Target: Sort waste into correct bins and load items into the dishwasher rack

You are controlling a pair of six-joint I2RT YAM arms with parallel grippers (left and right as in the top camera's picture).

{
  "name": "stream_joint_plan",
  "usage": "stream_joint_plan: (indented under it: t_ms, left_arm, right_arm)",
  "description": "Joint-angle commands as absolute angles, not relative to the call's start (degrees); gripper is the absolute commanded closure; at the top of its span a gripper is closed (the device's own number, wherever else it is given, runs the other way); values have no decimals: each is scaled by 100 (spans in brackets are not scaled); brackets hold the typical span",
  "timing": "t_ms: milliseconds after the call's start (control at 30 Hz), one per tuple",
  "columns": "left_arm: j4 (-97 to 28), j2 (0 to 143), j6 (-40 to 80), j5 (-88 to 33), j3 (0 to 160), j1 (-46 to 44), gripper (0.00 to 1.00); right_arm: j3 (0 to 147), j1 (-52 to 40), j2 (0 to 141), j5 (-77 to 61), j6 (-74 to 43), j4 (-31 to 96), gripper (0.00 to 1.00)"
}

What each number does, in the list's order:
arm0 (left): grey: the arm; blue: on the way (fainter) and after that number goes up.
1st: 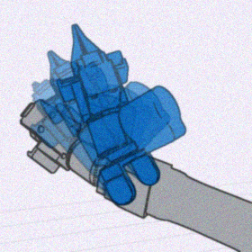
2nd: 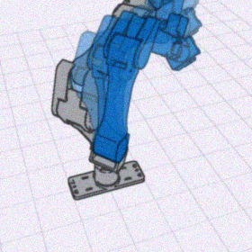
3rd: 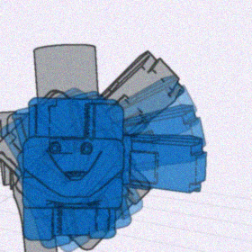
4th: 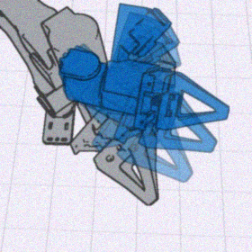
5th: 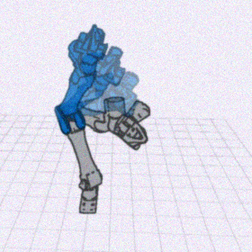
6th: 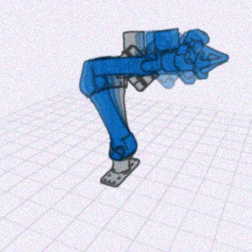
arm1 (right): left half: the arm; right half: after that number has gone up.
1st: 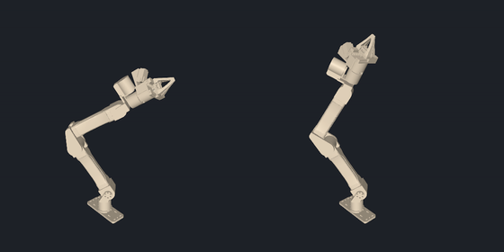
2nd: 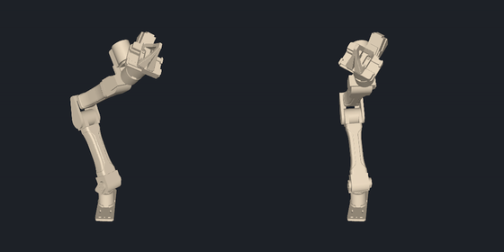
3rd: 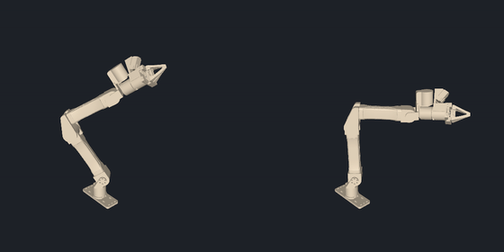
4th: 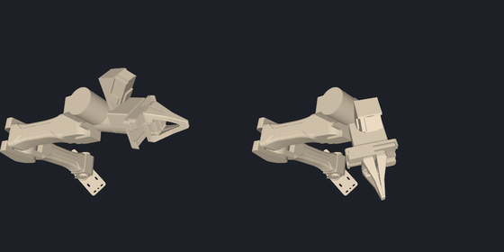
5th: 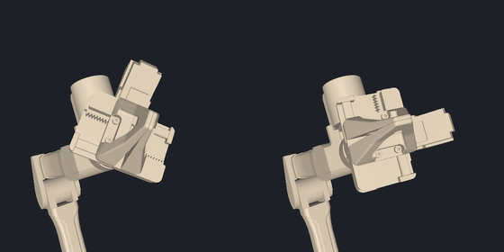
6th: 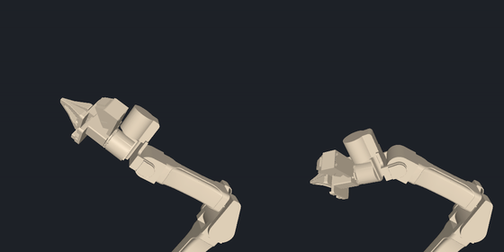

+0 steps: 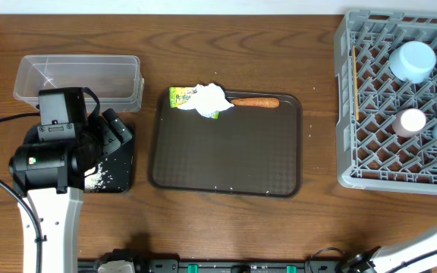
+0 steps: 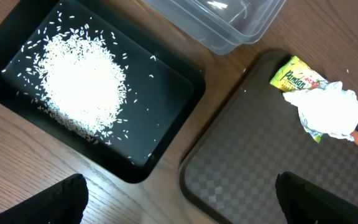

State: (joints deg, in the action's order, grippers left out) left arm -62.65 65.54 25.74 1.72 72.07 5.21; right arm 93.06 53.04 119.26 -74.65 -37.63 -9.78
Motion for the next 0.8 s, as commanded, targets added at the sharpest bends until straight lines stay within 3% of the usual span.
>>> stream_joint_plan:
  t_ms: [0,200,767]
  left_arm:
    - [-6276,6558,2624,217,7299,550,1]
    - [-6276,6558,2624,217,7299,550,1]
    - [-6276,6558,2624,217,7299,550,1]
  right_arm:
    - [9299,5328,12001,-7553,-4069,-1243,99]
    - [9299,5207,12001,-7669,-4910,-2169,99]
    - [9299,5087,12005,-7498,-4593,-2150,99]
